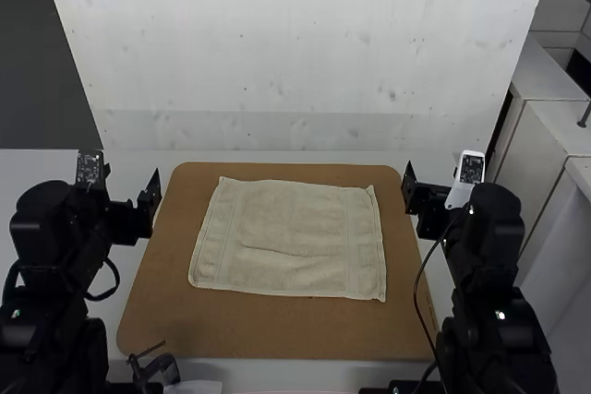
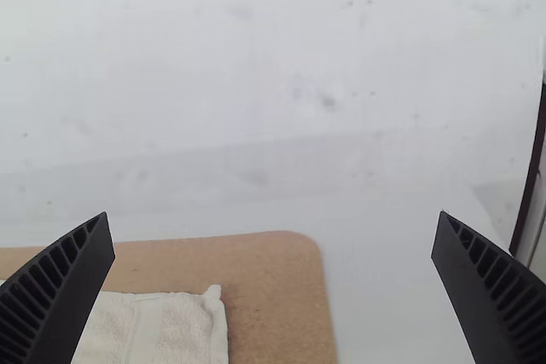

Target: Fold the towel.

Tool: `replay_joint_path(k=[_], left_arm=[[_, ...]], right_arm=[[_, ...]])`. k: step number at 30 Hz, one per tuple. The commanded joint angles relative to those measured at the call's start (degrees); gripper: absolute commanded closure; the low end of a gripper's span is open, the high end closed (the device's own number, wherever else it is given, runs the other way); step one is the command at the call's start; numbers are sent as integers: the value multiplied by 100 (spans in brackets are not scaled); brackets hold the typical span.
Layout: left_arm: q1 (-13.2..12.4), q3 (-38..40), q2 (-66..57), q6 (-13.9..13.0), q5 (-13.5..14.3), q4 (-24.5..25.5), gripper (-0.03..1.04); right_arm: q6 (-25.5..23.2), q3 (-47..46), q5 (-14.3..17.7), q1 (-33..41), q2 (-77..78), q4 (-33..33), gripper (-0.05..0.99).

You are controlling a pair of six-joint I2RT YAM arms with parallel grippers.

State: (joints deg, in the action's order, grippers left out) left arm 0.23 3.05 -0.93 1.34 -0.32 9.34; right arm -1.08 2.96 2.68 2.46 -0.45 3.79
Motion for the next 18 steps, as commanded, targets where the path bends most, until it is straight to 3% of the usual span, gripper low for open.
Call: replay_joint_path(k=[1,8,12,15,18], left_arm=[[-5,38,67,-29,128,-64,4],[12,152,67,-240,383,-29,1],[12,477,75,-433,331,138,2],[12,803,-206,-442,225,314,2],[126,1233,-927,-416,199,437,2]], right_arm=[[-32,38,277,18,45,-45,-3],[-24,117,119,27,80,51,3],[29,425,66,44,-43,227,3],[82,776,5,35,-368,368,-4],[126,1110,31,35,-922,640,-4]])
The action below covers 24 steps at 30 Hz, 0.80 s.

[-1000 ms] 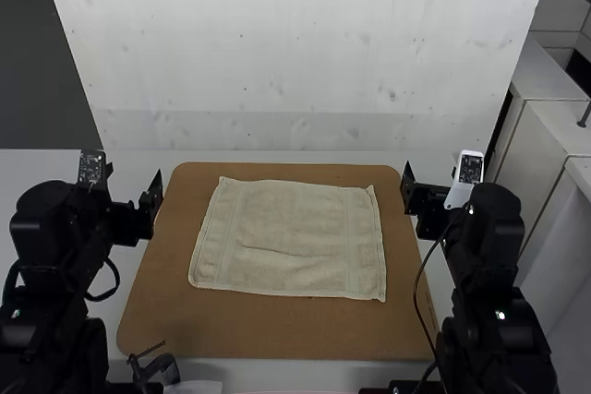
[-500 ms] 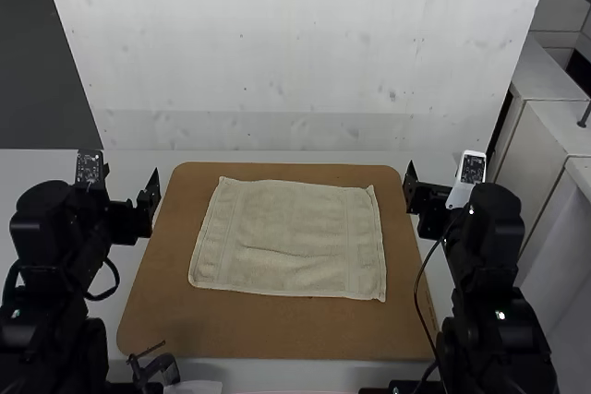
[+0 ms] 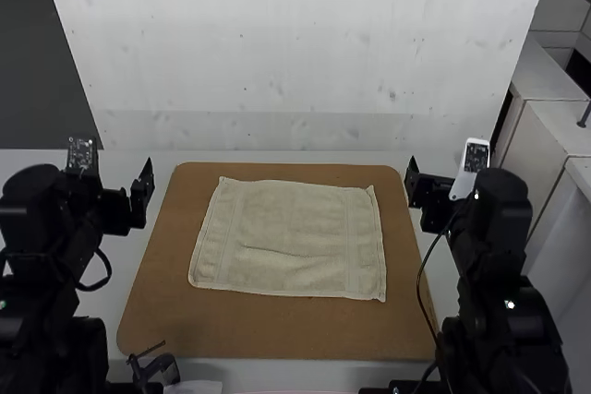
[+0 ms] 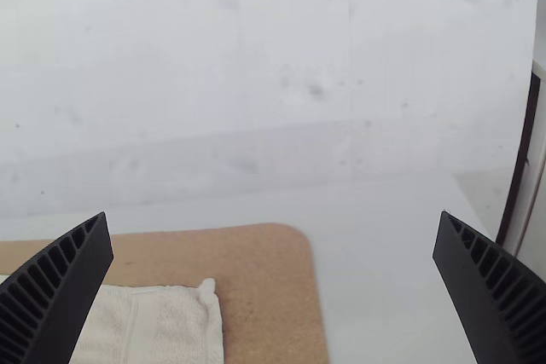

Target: Fold the towel.

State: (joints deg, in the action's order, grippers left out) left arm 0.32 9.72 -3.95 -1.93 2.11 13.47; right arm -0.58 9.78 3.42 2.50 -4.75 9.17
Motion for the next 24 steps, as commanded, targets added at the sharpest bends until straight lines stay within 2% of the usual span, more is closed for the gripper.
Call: replay_joint_path(k=[1,4,10,17,20,24], left_arm=[[188,672,-871,-61,-35,32,2],[373,1015,-1636,106,26,32,2],[452,1639,-3227,149,-9,32,2],[452,2113,-4694,114,-97,-64,3],[443,2386,-5301,114,-237,-99,3],[434,2729,-5951,141,-246,-152,3]], right_arm=[[75,507,-26,22,-711,164,-4],[49,674,106,-48,-1441,234,-4],[40,1008,97,-48,-2706,59,-4],[40,1694,-281,-31,-4526,-29,-4],[40,2080,-430,-39,-5361,-47,-4],[-12,2696,-483,-31,-6494,-91,-3]])
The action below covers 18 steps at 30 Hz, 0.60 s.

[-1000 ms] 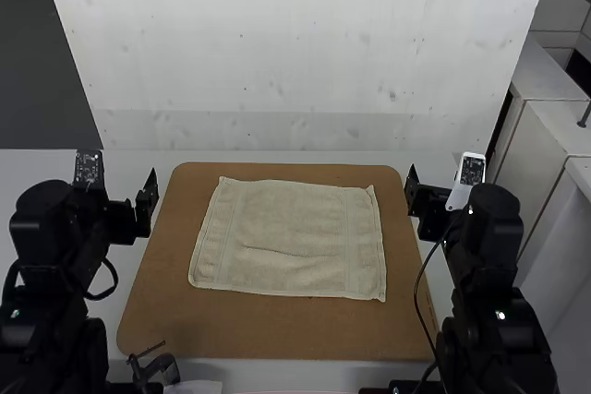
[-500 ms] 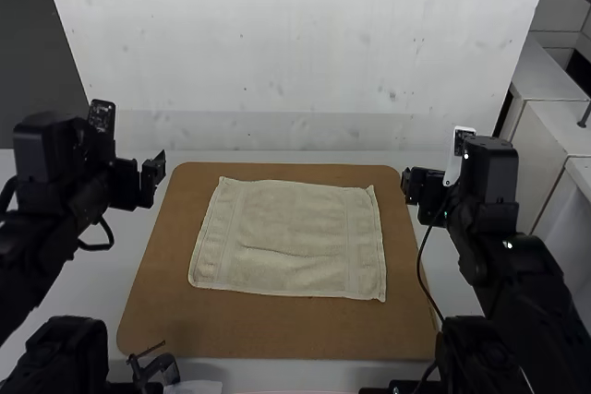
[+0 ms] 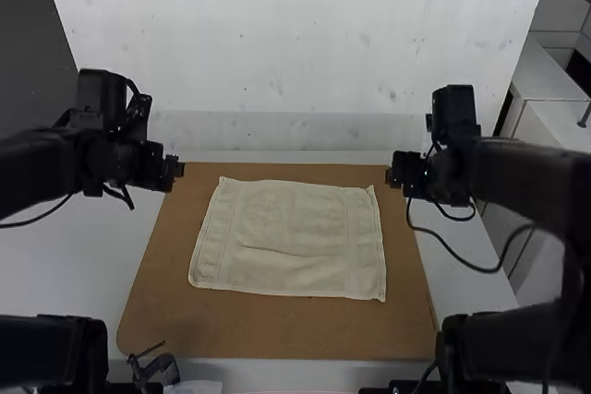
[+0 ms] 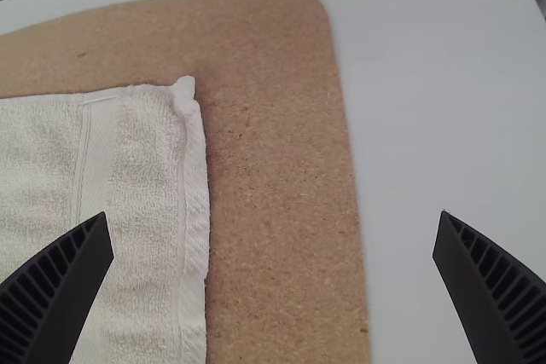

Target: Fold the towel.

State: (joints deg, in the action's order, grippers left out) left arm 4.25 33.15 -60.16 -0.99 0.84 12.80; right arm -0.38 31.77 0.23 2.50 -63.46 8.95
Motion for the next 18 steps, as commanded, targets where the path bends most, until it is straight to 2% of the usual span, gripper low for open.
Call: replay_joint_path(k=[1,12,18], left_arm=[[41,421,-426,47,-119,-128,3],[14,623,-962,99,-128,-401,3],[14,623,-962,135,-146,-436,3]], right_arm=[[-58,638,-172,-13,-887,-104,-3],[-173,1842,-181,321,-3225,-315,-3],[-454,2255,-181,550,-4007,-315,-3]])
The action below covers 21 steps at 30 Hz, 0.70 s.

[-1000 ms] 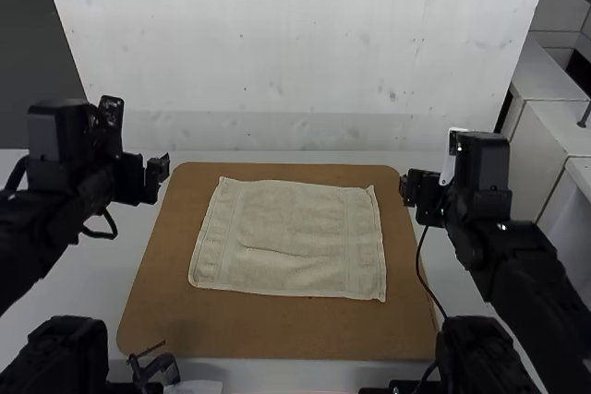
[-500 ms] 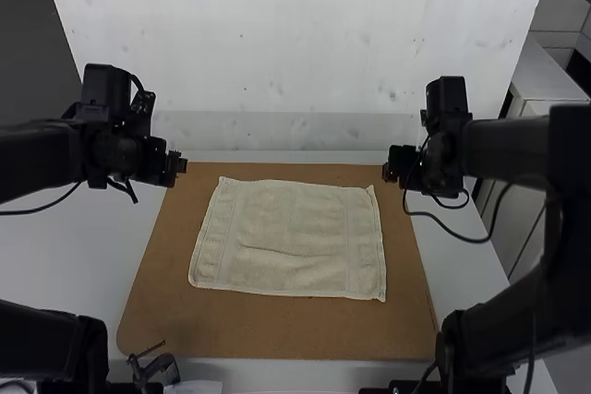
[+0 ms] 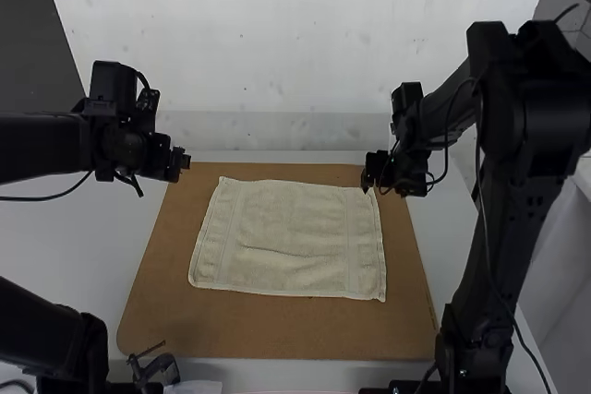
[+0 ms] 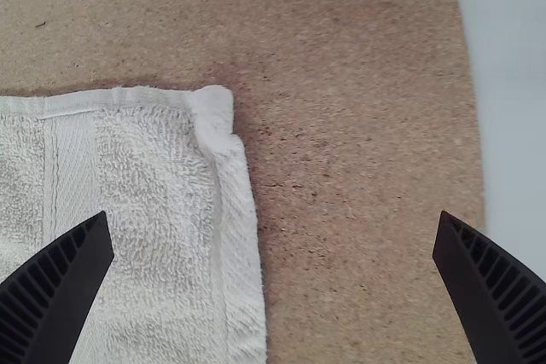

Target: Fold the towel.

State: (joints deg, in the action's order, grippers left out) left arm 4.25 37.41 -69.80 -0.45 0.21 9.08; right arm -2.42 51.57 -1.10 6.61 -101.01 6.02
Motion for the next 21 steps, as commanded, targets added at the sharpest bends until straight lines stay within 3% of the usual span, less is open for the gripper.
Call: replay_joint_path(k=[1,10,12,17,19,21], left_arm=[[14,197,1,89,-91,-73,3],[32,170,-95,106,-100,-179,3],[41,170,-192,106,-100,-223,3],[49,258,-570,106,-100,-372,3],[58,293,-675,115,-100,-381,3],[67,302,-746,115,-100,-425,3]], right_arm=[[-268,318,-48,156,-358,-22,-3],[-549,652,-39,279,-1035,-92,3],[-549,679,58,376,-1175,-92,9],[-655,890,189,543,-1509,-22,10],[-690,986,225,613,-1579,110,25],[-708,1013,374,701,-1606,119,51]])
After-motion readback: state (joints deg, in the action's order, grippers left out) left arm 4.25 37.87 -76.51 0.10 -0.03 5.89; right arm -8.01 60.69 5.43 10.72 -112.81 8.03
